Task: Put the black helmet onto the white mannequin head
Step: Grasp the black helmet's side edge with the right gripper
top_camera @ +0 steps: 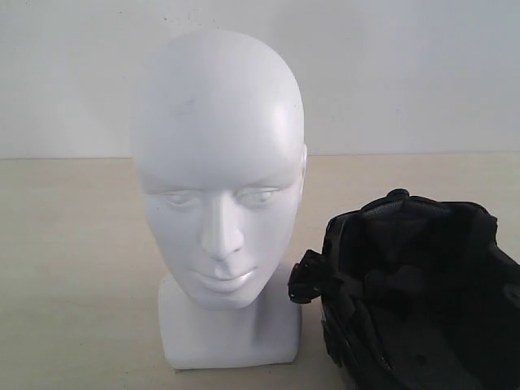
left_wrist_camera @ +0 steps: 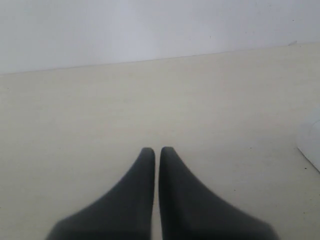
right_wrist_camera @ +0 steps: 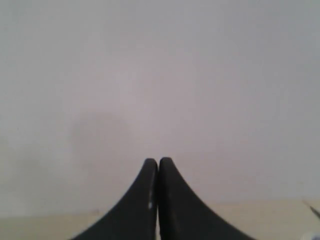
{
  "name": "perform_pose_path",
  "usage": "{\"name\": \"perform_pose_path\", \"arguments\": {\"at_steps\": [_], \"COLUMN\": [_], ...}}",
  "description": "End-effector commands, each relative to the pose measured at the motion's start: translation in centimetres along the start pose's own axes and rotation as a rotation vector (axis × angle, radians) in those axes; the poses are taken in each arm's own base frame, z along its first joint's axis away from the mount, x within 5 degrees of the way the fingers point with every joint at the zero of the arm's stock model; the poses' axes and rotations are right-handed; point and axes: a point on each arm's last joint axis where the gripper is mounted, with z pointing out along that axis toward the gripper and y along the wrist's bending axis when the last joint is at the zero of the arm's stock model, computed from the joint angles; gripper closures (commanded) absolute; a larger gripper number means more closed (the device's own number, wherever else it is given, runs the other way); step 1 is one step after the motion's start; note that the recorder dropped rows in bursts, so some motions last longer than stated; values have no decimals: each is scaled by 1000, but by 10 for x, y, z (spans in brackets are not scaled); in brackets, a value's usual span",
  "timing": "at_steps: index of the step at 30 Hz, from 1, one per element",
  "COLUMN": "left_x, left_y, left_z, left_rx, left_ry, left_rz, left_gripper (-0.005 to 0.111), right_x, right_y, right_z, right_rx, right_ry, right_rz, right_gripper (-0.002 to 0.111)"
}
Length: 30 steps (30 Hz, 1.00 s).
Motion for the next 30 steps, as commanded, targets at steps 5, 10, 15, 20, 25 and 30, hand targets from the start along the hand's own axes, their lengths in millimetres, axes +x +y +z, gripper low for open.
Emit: {"name": "perform_pose_path", "arguments": {"at_steps": [5,10,15,20,25,30], "left_x": [0,0,0,0,0,0], "left_y": [0,0,0,0,0,0], "left_z": [0,0,0,0,0,0], "left_rx": [2,2,2,2,2,2], "left_ry": [-9,-9,-9,-9,-9,-9], "left_rz": [-14,-14,-14,-14,-14,-14], "left_gripper": [103,103,103,103,103,103], "right_x": [8,-2,-3,1,7,7], "right_y": [5,22,28,32,37,42], "right_z": [42,60,66,59,49,47], "right_rx": [-21,-190,-235,-285,-364,-433], "right_ry": [434,585,678,770,882,919], "right_rz": [33,59,113,101,90,103], "right_gripper": [109,109,109,109,109,109]}}
